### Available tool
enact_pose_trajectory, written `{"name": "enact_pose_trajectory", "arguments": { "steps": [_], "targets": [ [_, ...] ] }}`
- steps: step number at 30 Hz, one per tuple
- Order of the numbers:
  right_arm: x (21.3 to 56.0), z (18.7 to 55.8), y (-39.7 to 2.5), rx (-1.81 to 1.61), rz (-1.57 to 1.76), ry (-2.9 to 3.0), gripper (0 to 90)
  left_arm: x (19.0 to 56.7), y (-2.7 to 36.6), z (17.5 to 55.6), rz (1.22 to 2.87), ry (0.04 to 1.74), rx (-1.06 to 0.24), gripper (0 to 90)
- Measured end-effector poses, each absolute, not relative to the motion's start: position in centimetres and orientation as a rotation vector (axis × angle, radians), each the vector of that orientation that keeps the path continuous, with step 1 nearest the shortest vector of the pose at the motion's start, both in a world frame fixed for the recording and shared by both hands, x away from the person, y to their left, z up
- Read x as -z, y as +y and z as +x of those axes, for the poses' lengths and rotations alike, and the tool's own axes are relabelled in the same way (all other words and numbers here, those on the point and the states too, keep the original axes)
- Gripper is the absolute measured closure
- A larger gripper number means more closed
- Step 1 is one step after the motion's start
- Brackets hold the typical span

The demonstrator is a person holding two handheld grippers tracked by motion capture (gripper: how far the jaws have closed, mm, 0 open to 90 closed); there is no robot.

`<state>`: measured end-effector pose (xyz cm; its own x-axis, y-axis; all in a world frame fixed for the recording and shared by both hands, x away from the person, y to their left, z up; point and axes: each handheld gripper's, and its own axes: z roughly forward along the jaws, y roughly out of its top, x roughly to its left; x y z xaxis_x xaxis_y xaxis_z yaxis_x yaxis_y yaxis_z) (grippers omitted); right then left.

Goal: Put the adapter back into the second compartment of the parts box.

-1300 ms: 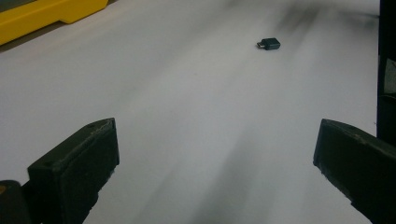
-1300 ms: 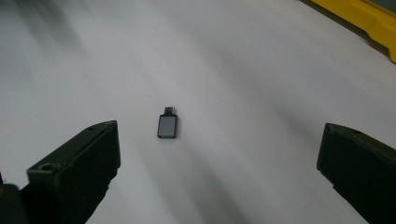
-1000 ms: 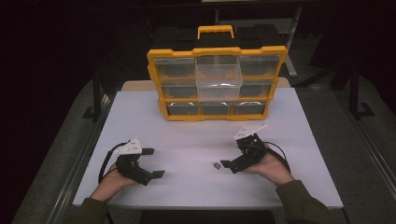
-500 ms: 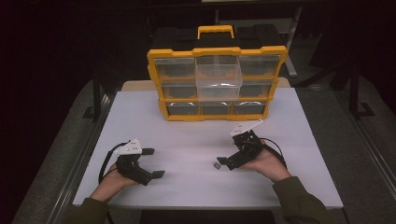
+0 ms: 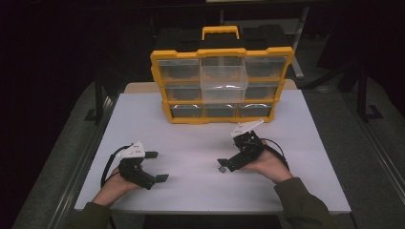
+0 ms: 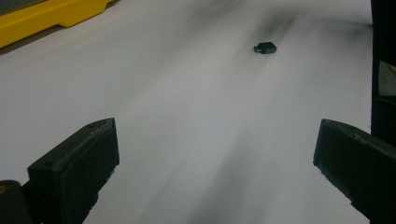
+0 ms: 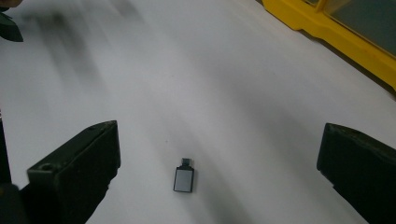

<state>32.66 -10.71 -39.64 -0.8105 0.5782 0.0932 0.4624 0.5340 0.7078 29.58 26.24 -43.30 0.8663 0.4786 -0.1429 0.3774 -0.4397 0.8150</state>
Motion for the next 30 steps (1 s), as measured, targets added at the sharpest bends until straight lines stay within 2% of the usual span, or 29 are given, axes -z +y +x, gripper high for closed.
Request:
{"name": "enact_pose_trajectory", "arguments": {
  "steps": [24,30],
  "targets": [
    [40.1,33.4,-8.9,-1.1,0.868,2.66,0.0,43.3,26.1,29.6,2.08,0.614,-0.134,0.0],
    [40.2,33.4,-8.8,-1.099,0.861,2.661,3.3,43.3,26.1,29.6,2.081,0.612,-0.135,0.0]
  ]
}}
